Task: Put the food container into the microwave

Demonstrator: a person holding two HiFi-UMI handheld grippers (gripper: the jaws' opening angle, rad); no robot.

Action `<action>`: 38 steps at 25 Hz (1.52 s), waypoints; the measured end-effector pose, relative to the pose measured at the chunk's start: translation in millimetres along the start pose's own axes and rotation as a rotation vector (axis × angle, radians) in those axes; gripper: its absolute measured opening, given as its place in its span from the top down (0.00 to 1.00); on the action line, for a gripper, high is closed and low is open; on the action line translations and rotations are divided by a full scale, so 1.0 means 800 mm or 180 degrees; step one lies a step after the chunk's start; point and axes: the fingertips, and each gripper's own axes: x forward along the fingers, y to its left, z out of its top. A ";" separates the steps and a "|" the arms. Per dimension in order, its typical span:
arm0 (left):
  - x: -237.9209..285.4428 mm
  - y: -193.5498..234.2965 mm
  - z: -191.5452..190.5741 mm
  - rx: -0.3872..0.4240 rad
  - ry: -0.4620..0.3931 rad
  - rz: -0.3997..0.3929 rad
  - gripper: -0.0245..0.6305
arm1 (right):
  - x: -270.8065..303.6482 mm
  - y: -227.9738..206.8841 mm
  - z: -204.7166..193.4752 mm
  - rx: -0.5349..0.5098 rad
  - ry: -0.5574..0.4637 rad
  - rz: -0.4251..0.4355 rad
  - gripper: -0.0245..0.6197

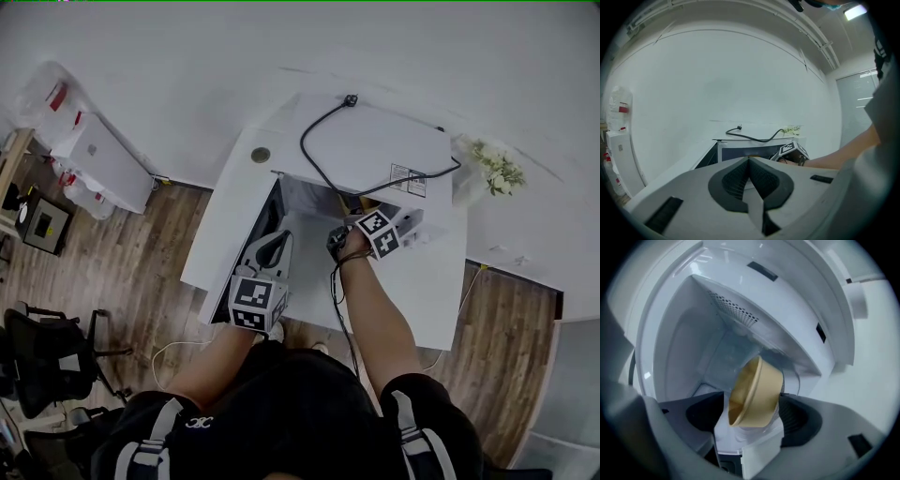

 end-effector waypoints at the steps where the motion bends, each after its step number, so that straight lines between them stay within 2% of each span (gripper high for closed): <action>1: 0.000 -0.002 0.001 -0.0003 -0.0011 -0.0008 0.96 | -0.004 -0.002 -0.001 -0.0074 0.0029 -0.0018 0.38; 3: 0.000 -0.004 0.004 -0.0011 -0.0030 -0.0025 0.96 | -0.013 -0.004 -0.004 -0.0225 0.0086 -0.0005 0.37; 7: -0.001 -0.010 0.004 -0.0030 -0.0062 -0.0063 0.96 | -0.024 0.003 -0.029 -0.0635 0.0433 0.0226 0.24; 10: -0.003 -0.014 0.004 -0.0046 -0.0074 -0.0098 0.96 | -0.033 0.007 -0.058 -0.1107 0.0831 0.0346 0.25; 11: -0.004 -0.016 0.004 -0.0052 -0.0073 -0.0113 0.96 | -0.038 0.008 -0.068 -0.1279 0.0949 0.0367 0.30; 13: -0.006 -0.019 0.004 -0.0055 -0.0074 -0.0147 0.96 | -0.047 0.009 -0.081 -0.1600 0.1107 0.0372 0.54; 16: -0.009 -0.025 0.004 -0.0051 -0.0082 -0.0200 0.96 | -0.059 0.013 -0.086 -0.1894 0.1107 0.0347 0.91; 17: -0.011 -0.027 0.004 -0.0051 -0.0085 -0.0214 0.96 | -0.063 0.015 -0.085 -0.1956 0.1076 0.0351 0.96; 21: -0.017 -0.029 0.006 -0.0059 -0.0118 -0.0241 0.96 | -0.085 0.034 -0.080 -0.2209 0.0852 0.0529 0.96; 31: -0.025 -0.036 0.024 -0.0061 -0.0253 -0.0305 0.96 | -0.212 0.122 -0.033 -0.2961 -0.0192 0.1123 0.96; 35: -0.023 -0.045 0.032 -0.0024 -0.0305 -0.0372 0.96 | -0.267 0.147 -0.012 -0.3213 -0.0605 0.1164 0.96; 38: -0.020 -0.052 0.035 -0.0007 -0.0320 -0.0429 0.96 | -0.300 0.153 0.001 -0.3306 -0.0899 0.1069 0.97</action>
